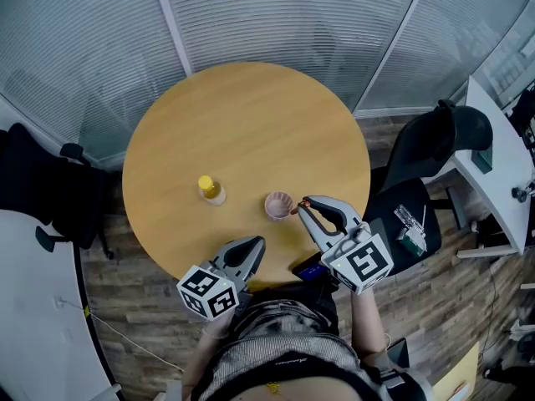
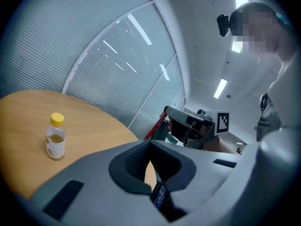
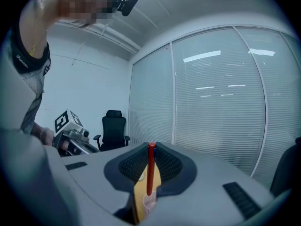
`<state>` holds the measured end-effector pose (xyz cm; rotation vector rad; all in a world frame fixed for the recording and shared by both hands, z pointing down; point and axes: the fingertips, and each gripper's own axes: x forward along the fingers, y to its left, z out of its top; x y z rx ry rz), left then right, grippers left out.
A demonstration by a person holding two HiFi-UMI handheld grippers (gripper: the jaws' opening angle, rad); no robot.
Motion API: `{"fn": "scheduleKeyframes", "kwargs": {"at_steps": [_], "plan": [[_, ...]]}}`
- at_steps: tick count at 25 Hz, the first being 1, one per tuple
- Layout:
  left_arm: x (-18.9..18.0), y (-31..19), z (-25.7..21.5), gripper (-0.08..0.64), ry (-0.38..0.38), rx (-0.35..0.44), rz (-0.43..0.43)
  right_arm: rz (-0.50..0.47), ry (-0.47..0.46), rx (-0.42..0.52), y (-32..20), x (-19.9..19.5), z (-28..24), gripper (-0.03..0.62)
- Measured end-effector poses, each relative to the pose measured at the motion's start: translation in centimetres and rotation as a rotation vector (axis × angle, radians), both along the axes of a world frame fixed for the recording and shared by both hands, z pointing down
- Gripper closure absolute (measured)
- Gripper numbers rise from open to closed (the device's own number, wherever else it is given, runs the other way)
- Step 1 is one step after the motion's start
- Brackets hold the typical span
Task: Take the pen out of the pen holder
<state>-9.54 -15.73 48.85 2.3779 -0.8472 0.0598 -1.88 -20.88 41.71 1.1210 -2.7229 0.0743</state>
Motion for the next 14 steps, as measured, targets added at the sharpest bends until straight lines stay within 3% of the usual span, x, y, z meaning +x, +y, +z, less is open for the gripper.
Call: {"fn": "scheduleKeyframes", "kwargs": {"at_steps": [14], "plan": [[-0.04,0.52,0.52,0.557,0.013,-0.024,-0.002,0.011,0.013,0.0,-0.15,-0.07,0.38,0.532]]}}
